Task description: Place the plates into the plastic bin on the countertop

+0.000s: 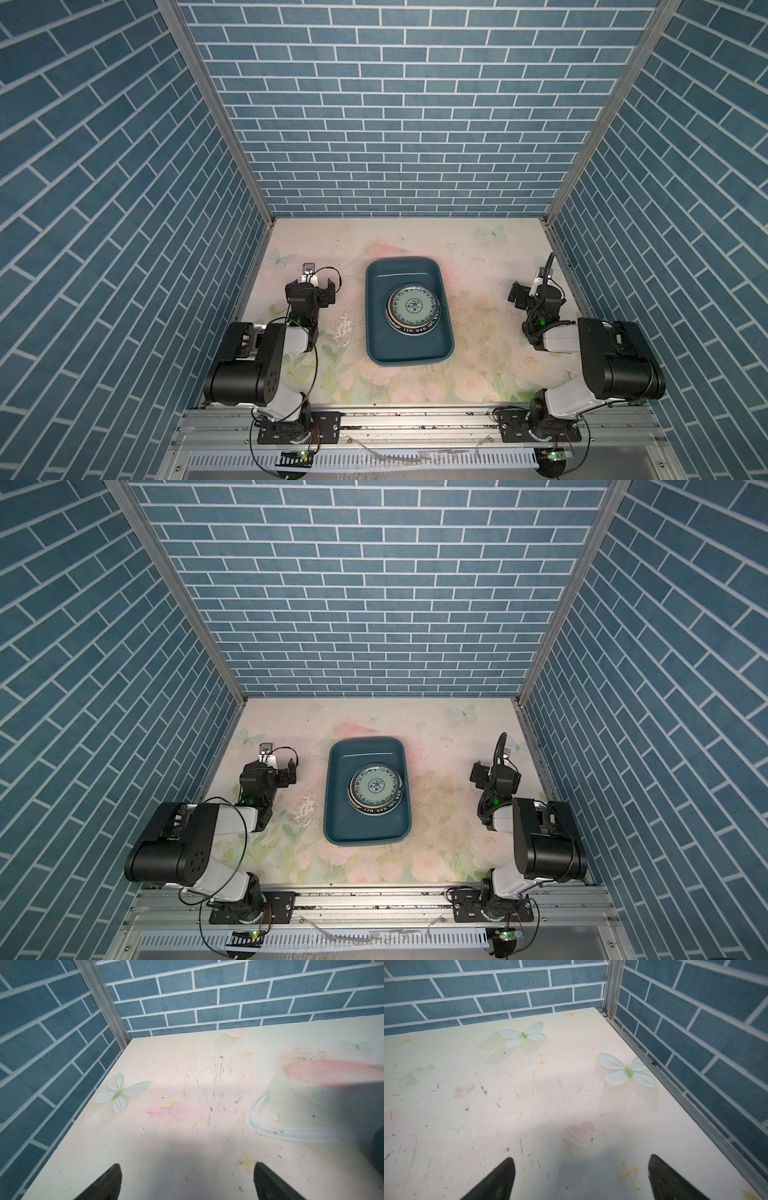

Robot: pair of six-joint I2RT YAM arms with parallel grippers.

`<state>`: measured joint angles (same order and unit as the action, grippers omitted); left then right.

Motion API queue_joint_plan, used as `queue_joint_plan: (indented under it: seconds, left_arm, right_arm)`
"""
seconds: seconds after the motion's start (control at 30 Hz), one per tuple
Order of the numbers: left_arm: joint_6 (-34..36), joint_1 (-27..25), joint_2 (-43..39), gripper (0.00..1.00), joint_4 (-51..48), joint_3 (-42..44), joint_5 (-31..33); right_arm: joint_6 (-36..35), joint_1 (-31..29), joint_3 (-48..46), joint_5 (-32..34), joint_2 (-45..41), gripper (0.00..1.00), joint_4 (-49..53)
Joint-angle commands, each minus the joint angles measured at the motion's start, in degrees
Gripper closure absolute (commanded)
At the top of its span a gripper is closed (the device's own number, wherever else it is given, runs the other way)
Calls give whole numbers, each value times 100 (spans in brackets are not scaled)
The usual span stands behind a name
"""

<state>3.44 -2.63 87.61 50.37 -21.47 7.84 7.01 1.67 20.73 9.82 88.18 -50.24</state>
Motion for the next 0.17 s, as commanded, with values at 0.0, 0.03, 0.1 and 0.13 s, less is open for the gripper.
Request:
queue_joint_plan:
  seconds: [0.0, 0.03, 0.1, 0.13]
  left_arm:
    - [-23, 28, 1, 0, -54, -59, -4]
    - [-19, 26, 0, 0, -54, -58, -1]
    - [-19, 29, 1, 0, -53, -58, -4]
    - [-19, 27, 1, 0, -54, -59, -9]
  right_arm:
    - [-217, 9, 54, -14, 8, 1, -184]
    - [-217, 9, 54, -3, 8, 1, -188]
    - [-217, 9, 54, 2, 6, 1, -183]
    - [-217, 9, 54, 1, 8, 1, -188]
